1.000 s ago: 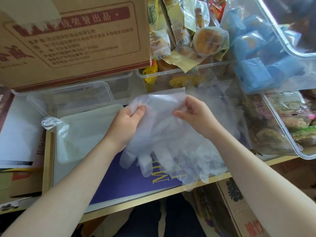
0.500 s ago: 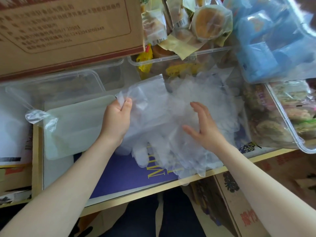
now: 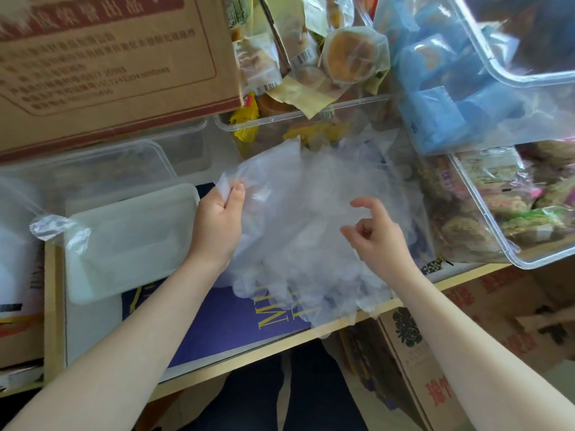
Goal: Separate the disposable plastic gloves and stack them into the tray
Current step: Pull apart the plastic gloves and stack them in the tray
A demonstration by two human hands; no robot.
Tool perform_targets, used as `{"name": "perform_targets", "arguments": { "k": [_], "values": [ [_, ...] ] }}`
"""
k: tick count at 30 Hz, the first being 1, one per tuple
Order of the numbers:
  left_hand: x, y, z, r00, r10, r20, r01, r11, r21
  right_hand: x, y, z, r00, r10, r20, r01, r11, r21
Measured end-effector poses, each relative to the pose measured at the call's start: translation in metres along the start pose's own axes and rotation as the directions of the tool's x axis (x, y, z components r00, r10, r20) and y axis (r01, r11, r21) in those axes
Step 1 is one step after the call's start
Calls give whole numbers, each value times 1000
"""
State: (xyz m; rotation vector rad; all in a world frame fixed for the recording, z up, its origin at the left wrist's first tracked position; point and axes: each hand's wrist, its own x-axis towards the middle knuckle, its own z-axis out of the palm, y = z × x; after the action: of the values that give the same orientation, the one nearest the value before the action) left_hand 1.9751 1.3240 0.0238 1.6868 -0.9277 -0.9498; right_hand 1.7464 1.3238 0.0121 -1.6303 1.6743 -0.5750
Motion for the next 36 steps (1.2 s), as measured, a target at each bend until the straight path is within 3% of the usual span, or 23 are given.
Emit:
{"name": "perform_targets", "arguments": {
  "k": [4, 6, 9, 11, 13, 17, 19, 23, 30, 34, 36],
  "values": [
    [-1, 4, -1, 1000, 19, 26, -18, 1000, -3, -5, -38, -22, 988, -129, 88, 129, 992, 8],
    [-2, 4, -1, 994, 44, 97, -42, 999, -27, -5, -58, -27, 988, -67, 142, 36, 977, 212],
    [-10, 10, 2, 964, 90, 251, -59, 990, -128, 1, -80, -28, 936, 26, 352, -231, 798, 556],
    [-16, 14, 4, 934, 105, 343, -54, 987, -154, 9, -85, -25, 877, 15, 480, -358, 685, 634],
    [-19, 14, 2, 914, 72, 400, 12, 979, -204, 18, -85, -18, 856, 1, 517, -391, 656, 646],
    [-12, 0, -2, 851, -143, 505, 341, 883, -324, 30, -86, 7, 908, 90, 408, -329, 757, 564],
    [-10, -5, -6, 820, -194, 539, 418, 847, -330, 33, -87, 21, 933, 125, 336, -288, 821, 494],
    [-5, -12, -16, 810, -80, 581, 254, 941, -224, 39, -90, 37, 960, 159, 229, -247, 865, 437],
    [-3, -6, -20, 775, -20, 631, 202, 955, -218, 45, -90, 34, 988, 137, 73, -152, 948, 281],
    [-4, 1, -18, 729, -15, 684, 124, 986, -110, 45, -90, 33, 992, 121, -29, -113, 976, 183],
    [-5, 3, -15, 743, -25, 668, 69, 997, -40, 45, -88, 35, 991, 122, -50, -115, 984, 136]
  ]
}}
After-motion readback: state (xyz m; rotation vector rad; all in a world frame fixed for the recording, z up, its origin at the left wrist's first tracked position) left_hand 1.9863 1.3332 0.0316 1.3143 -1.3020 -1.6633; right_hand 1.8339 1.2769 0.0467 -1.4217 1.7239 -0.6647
